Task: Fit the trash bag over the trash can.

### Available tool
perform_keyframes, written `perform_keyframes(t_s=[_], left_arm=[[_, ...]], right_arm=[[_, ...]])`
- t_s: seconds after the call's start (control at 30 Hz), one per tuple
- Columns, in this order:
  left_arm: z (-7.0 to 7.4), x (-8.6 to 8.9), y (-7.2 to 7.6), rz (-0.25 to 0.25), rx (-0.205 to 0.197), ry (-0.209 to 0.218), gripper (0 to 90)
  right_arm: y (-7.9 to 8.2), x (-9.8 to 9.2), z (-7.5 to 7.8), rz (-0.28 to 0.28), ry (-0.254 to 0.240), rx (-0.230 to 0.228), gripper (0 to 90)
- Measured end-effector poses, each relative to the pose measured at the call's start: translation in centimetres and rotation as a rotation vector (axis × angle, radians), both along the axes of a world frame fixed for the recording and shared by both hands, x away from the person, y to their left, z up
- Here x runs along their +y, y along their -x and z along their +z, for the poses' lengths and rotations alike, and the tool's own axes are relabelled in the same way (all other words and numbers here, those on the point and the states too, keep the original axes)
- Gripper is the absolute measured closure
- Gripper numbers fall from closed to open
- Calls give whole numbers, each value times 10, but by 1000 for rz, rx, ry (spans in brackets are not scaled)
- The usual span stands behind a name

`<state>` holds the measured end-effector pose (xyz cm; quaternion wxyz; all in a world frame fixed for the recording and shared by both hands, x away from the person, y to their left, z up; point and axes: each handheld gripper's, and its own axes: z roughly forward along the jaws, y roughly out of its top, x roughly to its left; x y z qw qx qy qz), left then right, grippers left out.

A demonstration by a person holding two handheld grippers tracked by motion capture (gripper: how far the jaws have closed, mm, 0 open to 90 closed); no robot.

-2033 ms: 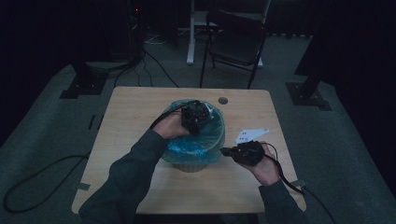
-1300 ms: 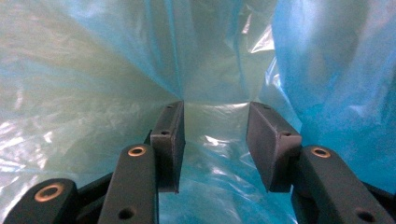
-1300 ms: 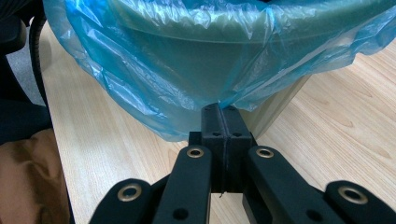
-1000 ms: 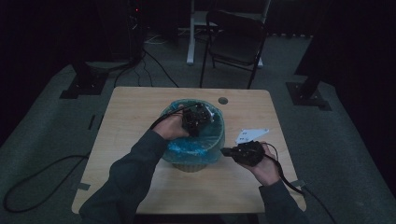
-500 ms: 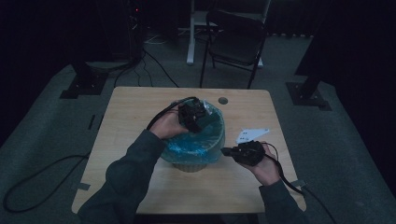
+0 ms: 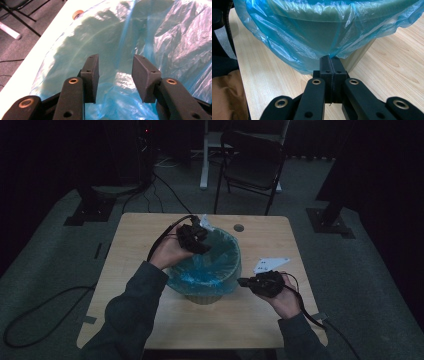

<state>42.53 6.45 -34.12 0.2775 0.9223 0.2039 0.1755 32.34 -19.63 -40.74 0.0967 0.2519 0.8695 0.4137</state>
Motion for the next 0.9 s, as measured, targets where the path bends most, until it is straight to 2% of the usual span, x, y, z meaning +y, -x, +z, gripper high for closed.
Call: perform_keyframes(t_s=[0.1,0.23,0.53,0.7,0.9], left_arm=[[1,4,0,10,-4,17,574],[4,14,2,28,-26,65,574],[13,33,5,97,-69,153,570],[16,39,7,122,-97,175,569],[17,44,7,136,-107,176,561]], right_arm=[[0,0,0,-2,-1,-1,900],[0,-1,0,-5,-1,-2,900],[-1,-2,0,-10,-4,0,900],[-1,-3,0,-12,-5,-1,900],[-2,-4,0,-15,-7,1,900]])
